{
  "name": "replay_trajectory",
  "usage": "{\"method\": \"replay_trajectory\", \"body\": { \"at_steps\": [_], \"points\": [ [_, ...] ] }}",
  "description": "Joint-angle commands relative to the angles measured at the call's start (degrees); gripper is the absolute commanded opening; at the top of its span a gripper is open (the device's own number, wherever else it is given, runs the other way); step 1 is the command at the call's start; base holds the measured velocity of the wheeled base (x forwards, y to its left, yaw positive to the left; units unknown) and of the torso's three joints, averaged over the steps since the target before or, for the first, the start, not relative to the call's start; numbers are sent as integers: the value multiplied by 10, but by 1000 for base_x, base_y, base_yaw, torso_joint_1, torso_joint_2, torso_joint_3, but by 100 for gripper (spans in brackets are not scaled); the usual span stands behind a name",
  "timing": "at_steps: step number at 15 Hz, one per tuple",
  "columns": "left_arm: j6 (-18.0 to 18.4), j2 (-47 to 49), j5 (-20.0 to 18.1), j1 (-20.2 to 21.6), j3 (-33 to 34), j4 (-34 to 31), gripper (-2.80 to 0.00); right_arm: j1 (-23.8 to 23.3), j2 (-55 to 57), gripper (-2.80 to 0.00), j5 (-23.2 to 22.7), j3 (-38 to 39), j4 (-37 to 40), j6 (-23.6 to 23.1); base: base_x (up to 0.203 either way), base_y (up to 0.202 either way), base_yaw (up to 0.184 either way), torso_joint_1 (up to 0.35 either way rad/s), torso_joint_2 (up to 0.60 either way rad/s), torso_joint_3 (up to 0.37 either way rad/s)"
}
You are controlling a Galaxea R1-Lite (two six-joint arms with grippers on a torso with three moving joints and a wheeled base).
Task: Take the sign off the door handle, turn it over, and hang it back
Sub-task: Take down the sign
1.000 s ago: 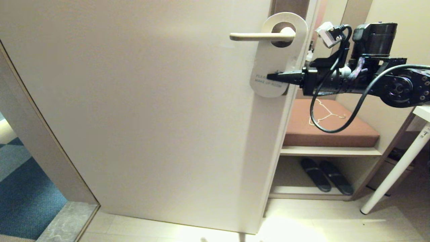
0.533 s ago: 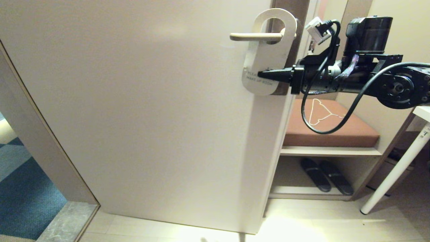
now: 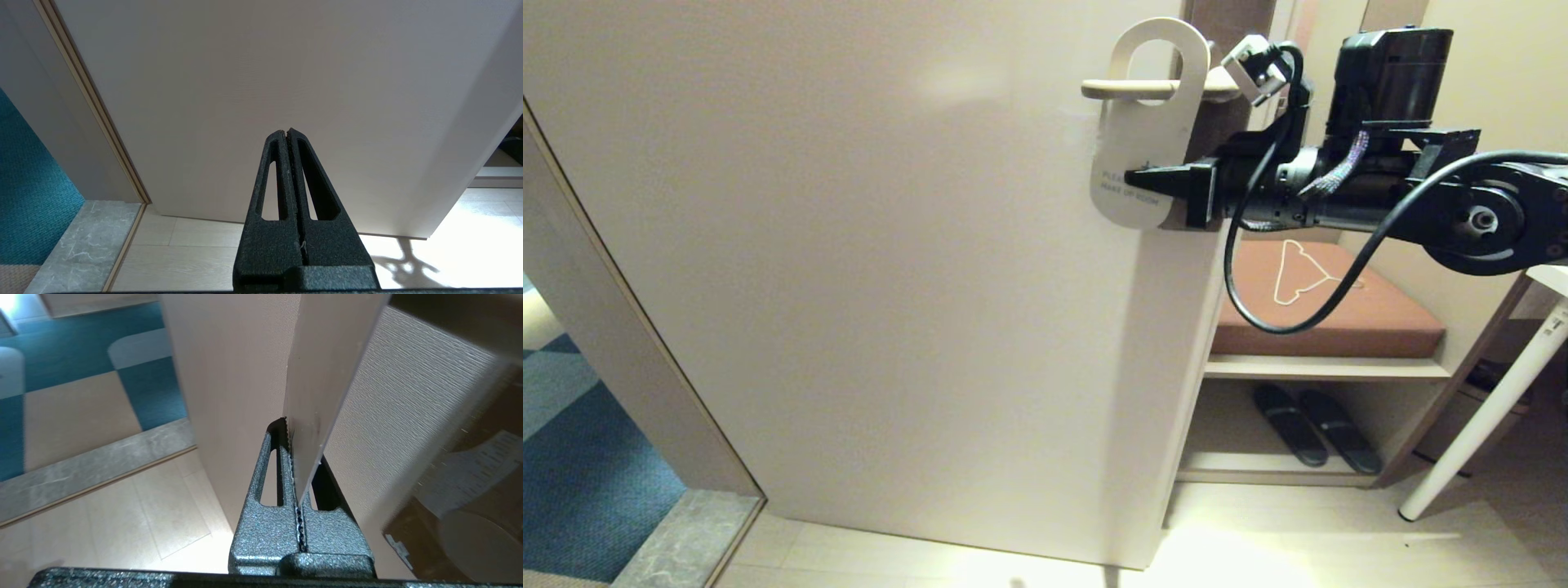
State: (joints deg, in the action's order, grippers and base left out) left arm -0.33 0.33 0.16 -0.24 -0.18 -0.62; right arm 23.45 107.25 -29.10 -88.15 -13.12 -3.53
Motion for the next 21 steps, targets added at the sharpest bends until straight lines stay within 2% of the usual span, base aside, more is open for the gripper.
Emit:
{"method": "replay_trajectory", "body": {
  "at_steps": [1,4,10,16,21],
  "points": [
    [0,-1,0,0,0,0,-280,19,-1,-280,17,-1,-1,-1,0,0,0,0,0,0],
    [0,-1,0,0,0,0,-280,41,-4,-280,35,-1,-2,-1,0,0,0,0,0,0],
    [-1,-1,0,0,0,0,-280,89,-2,-280,101,-2,-2,-2,0,0,0,0,0,0],
    [0,-1,0,0,0,0,-280,93,-1,-280,138,-2,-2,-5,0,0,0,0,0,0],
    [-1,-1,0,0,0,0,-280,93,5,-280,213,-14,0,-4,0,0,0,0,0,0]
  ]
}}
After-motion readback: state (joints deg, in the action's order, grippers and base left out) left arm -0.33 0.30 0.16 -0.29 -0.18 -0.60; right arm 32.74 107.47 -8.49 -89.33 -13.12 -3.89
